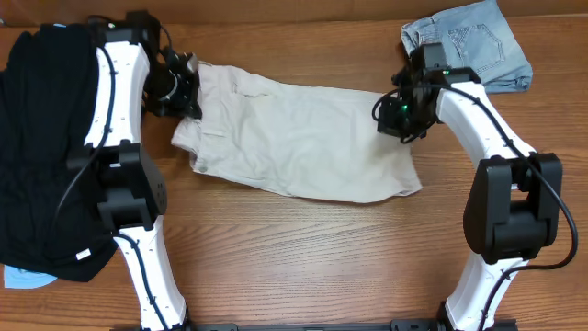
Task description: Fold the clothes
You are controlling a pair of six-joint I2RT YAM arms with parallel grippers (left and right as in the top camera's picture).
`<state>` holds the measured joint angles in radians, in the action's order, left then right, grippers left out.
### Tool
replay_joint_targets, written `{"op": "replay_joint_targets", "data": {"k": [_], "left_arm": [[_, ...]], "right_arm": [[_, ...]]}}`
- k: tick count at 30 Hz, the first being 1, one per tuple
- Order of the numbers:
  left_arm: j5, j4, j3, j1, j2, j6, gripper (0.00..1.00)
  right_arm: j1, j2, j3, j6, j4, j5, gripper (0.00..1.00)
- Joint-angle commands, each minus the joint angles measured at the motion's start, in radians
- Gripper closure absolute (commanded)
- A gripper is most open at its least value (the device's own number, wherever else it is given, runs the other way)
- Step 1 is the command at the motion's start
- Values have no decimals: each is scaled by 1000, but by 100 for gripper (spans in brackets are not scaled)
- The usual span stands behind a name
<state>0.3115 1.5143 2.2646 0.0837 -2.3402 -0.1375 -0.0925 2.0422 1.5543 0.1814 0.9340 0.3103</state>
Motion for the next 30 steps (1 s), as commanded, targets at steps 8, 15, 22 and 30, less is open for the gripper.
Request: {"op": "replay_joint_targets", "data": {"k": [8, 15, 22, 30], "left_arm": [[-61, 125, 242, 4, 7, -78, 96], [68, 134, 327, -12, 6, -39, 96], [134, 53, 307, -140, 5, 51, 96], [122, 6, 307, -354, 5, 95, 96]], "right_arm": [[-2, -35, -242, 20, -176, -2, 96], [-2, -35, -288, 20, -187, -2, 96], [-2, -35, -288, 28, -186, -2, 96], [-2, -35, -288, 32, -189, -2, 96]]}}
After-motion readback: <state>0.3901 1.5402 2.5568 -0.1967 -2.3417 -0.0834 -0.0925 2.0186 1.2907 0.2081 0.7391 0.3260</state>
